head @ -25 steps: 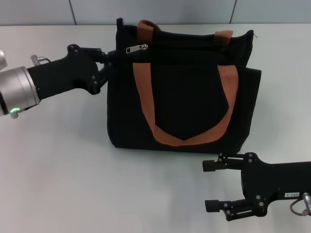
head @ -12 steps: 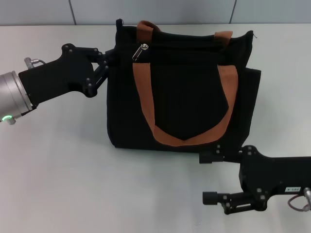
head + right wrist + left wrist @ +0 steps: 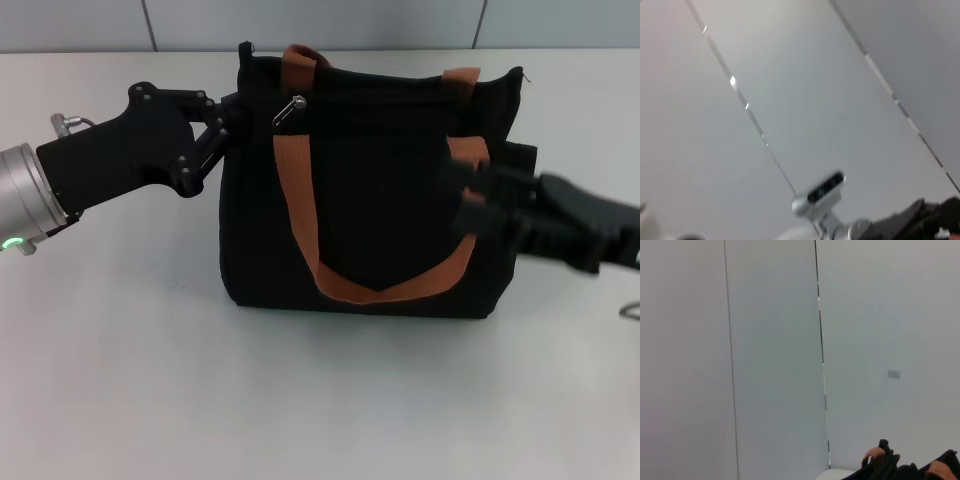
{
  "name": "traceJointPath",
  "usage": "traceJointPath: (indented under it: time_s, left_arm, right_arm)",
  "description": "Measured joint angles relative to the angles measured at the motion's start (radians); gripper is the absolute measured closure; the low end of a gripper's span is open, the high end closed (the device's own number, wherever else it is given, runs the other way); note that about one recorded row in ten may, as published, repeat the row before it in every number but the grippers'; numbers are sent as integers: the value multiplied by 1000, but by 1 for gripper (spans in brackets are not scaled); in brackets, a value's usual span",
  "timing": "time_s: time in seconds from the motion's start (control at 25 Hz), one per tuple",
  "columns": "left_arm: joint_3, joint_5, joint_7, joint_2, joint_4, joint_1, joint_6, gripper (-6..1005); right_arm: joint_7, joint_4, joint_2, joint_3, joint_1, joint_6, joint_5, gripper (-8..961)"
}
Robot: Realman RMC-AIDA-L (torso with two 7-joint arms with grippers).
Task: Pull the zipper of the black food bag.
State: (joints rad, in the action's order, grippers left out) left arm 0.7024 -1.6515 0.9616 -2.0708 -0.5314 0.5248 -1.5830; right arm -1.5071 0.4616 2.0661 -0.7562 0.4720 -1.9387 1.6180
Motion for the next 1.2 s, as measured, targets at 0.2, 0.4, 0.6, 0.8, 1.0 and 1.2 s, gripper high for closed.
traceJointPath:
  time_s: [0.2, 0.4, 0.6, 0.8, 1.0, 1.2]
  left_arm:
    - [0, 0, -1, 0, 15, 1, 29, 975]
    - [0, 0, -9, 0, 21, 1, 65, 974]
    - [0, 1, -30, 0, 31, 1, 109, 974]
    - [1, 1, -57, 0, 50, 0, 113, 974]
    - [1, 0, -58, 0, 51, -2, 110, 974]
    - [2, 1, -59, -1, 54, -3, 106, 974]
  right_arm:
    - [-183, 2, -8, 2, 63, 77, -62, 119]
    - [-255, 2, -3, -2, 113, 136, -63, 118]
    - [-326, 3, -2, -11, 167, 189, -57, 118]
    - [-429, 22, -9, -49, 216, 245, -42, 119]
    - [-596, 65, -25, -134, 259, 296, -40, 118]
    - [-731, 66, -40, -178, 310, 334, -15, 118]
